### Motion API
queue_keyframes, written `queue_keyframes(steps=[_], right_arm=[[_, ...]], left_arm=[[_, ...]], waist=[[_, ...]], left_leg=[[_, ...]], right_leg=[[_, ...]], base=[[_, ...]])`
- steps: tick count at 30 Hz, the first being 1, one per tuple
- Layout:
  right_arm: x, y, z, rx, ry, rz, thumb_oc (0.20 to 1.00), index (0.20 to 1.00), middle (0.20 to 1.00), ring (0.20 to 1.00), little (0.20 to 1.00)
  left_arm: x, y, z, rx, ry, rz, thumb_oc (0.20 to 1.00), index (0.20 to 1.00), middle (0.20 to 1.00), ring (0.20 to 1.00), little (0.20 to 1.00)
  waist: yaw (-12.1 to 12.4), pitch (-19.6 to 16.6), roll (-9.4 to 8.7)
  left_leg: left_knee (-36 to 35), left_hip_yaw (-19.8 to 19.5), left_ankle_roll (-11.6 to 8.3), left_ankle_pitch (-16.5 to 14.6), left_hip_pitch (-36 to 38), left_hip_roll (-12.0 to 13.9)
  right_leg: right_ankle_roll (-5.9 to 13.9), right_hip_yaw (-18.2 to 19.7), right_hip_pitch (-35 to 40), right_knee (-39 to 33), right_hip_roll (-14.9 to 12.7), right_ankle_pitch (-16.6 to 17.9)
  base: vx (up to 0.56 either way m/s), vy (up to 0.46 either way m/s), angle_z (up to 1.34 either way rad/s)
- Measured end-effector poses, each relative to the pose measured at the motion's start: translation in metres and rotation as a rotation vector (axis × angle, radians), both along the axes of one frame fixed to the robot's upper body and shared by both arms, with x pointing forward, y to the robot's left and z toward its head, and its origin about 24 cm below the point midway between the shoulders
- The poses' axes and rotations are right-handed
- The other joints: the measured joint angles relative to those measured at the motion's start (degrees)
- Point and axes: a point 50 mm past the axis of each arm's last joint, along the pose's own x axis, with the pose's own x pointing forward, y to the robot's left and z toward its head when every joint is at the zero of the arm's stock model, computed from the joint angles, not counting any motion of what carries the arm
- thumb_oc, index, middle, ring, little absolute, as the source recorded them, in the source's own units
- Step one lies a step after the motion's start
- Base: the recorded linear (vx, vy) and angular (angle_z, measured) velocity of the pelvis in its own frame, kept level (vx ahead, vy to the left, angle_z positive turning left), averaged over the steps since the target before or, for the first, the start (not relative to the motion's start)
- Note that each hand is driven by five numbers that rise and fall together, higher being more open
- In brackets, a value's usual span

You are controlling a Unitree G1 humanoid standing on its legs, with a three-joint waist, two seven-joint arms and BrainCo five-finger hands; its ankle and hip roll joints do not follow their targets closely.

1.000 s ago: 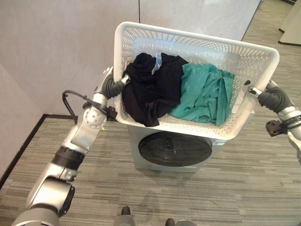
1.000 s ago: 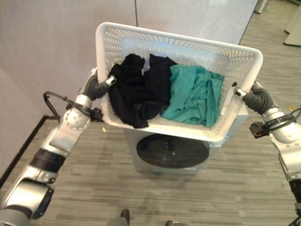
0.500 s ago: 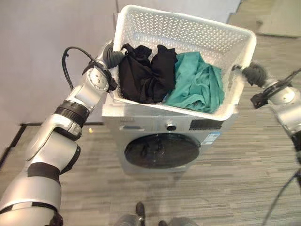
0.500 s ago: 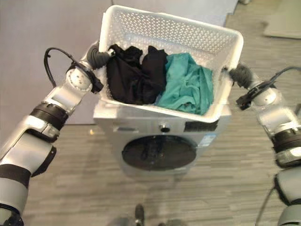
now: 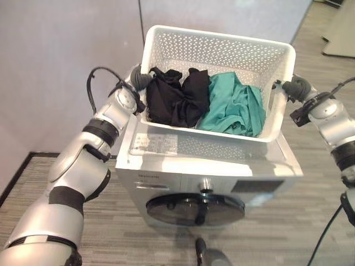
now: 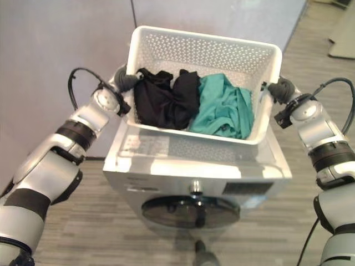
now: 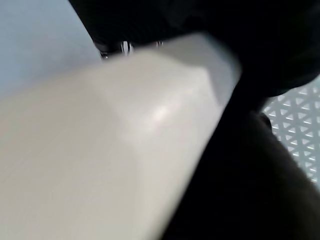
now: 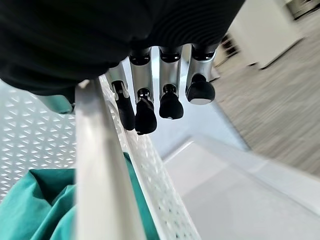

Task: Grab the laundry basket,head to the washer,open it,put in the laundry and shut it.

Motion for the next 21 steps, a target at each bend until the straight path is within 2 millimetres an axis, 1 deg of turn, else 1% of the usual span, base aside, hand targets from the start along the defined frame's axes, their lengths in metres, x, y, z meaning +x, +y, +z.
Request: queue_keyframes(steps=[1,2,3,4,5,8,10,12,15,16,18,21], right_arm=[[-0.001,-0.003,0.004,-0.02,0.01,-0.003,0.2,0.2,0.2,0.2,0.2],[-0.001,-0.002,0.004,-0.025,0.015,0.002,0.2,0.2,0.2,0.2,0.2],[-0.001,-0.002,0.003,-0.028,0.023,0.003,0.382,0.382,0.382,0.382,0.382],[-0.001,-0.003,0.004,-0.042,0.03,0.001,0.476,0.476,0.476,0.476,0.476],[0.002,0.0,0.007,-0.057,0.046,0.011,1.0,1.0,1.0,1.0,1.0],[0.006,0.004,0.007,-0.12,0.12,0.023,1.0,1.0,1.0,1.0,1.0],[0.008,0.004,0.004,-0.179,0.18,0.018,1.0,1.0,1.0,1.0,1.0],[0.008,0.004,0.0,-0.224,0.233,0.021,1.0,1.0,1.0,1.0,1.0],[0.008,0.006,-0.002,-0.225,0.26,0.037,1.0,1.0,1.0,1.0,1.0],[0.005,0.009,-0.001,-0.272,0.286,0.064,1.0,1.0,1.0,1.0,1.0],[0.004,0.01,-0.003,-0.274,0.303,0.077,1.0,1.0,1.0,1.0,1.0],[-0.003,0.01,-0.016,-0.293,0.357,0.115,1.0,1.0,1.0,1.0,1.0]], left_arm=[[-0.001,-0.002,0.003,-0.011,-0.013,-0.011,0.2,0.2,0.2,0.2,0.2],[-0.001,-0.001,0.004,-0.01,-0.015,-0.008,0.2,0.2,0.2,0.2,0.2],[-0.001,-0.004,0.003,-0.008,-0.013,-0.012,0.2,0.2,0.2,0.2,0.2],[-0.001,-0.002,0.004,-0.006,-0.016,-0.009,0.3,0.3,0.3,0.3,0.3],[0.0,0.001,0.004,0.003,-0.013,0.003,1.0,1.0,1.0,1.0,1.0],[0.0,0.002,0.004,0.026,0.003,0.01,1.0,1.0,1.0,1.0,1.0],[0.0,0.004,0.0,0.071,0.025,0.004,1.0,1.0,1.0,1.0,1.0],[0.0,0.008,-0.004,0.133,0.07,-0.009,1.0,1.0,1.0,1.0,1.0],[-0.001,0.011,-0.006,0.162,0.09,-0.014,1.0,1.0,1.0,1.0,1.0],[-0.001,0.016,-0.005,0.209,0.108,-0.012,1.0,1.0,1.0,1.0,1.0],[-0.002,0.019,-0.007,0.233,0.123,-0.007,1.0,1.0,1.0,1.0,1.0],[-0.005,0.022,-0.008,0.284,0.137,-0.027,1.0,1.0,1.0,1.0,1.0]], waist=[[0.51,-0.04,-0.07],[0.51,-0.05,-0.09],[0.67,-0.13,-0.12],[0.81,-0.14,-0.11],[0.82,-0.2,-0.01],[0.14,-0.62,0.54],[0.27,-0.95,0.32],[0.3,-2.18,0.07],[0.19,-2.6,0.0],[0.08,-2.92,0.28],[0.02,-3.3,0.44],[-0.02,-4.16,0.51]], left_leg=[[0.01,0.23,-0.5,0.26,-0.37,1.61],[0.1,-0.01,-0.89,0.26,-0.36,1.91],[-0.1,0.08,-1.67,0.6,-0.36,2.66],[0.28,0.05,-1.7,0.6,-0.71,3.0],[0.02,0.1,-2.27,0.99,-1.14,3.34],[-2.13,0.15,-2.5,1.17,-0.7,3.94],[-2.66,0.19,-2.75,1.35,-0.19,3.93],[-2.85,0.28,-2.73,1.42,-0.23,3.85],[-3.46,0.34,-2.62,1.93,-0.13,3.72],[-3.68,0.36,-2.65,2.07,-0.21,3.76],[-3.74,0.38,-2.66,2.07,-0.19,3.82],[-4.46,0.47,-2.77,2.25,0.08,3.99]], right_leg=[[-0.88,-1.52,0.59,-1.08,1.38,0.12],[-1.35,-2.12,0.87,-1.16,1.79,0.04],[-1.86,-2.54,1.03,-1.17,2.19,-0.31],[-1.93,-2.67,1.11,-1.35,2.51,-0.35],[-2.5,-3.25,1.05,-1.79,2.66,-0.16],[-3.07,-3.91,1.09,-2.73,3.26,0.31],[-3.19,-3.81,1.91,-4.05,3.31,1.06],[-3.12,-3.64,1.99,-4.73,3.26,1.26],[-3.15,-3.58,1.96,-4.98,3.13,1.54],[-3.19,-3.59,1.96,-5.44,3.19,1.97],[-3.22,-3.57,1.96,-5.54,3.26,2.09],[-3.32,-3.52,1.96,-5.79,3.47,2.17]], base=[[0.01,-0.154,0.6],[-0.01,-0.125,0.42],[0.0,-0.066,0.24],[0.0,-0.092,0.18],[0.02,-0.081,0.17],[0.02,-0.045,0.12],[0.01,-0.006,-0.02],[0.01,-0.002,-0.02],[0.02,0.001,-0.01],[0.0,0.0,0.0],[0.0,0.0,0.0],[0.01,0.002,-0.01]])
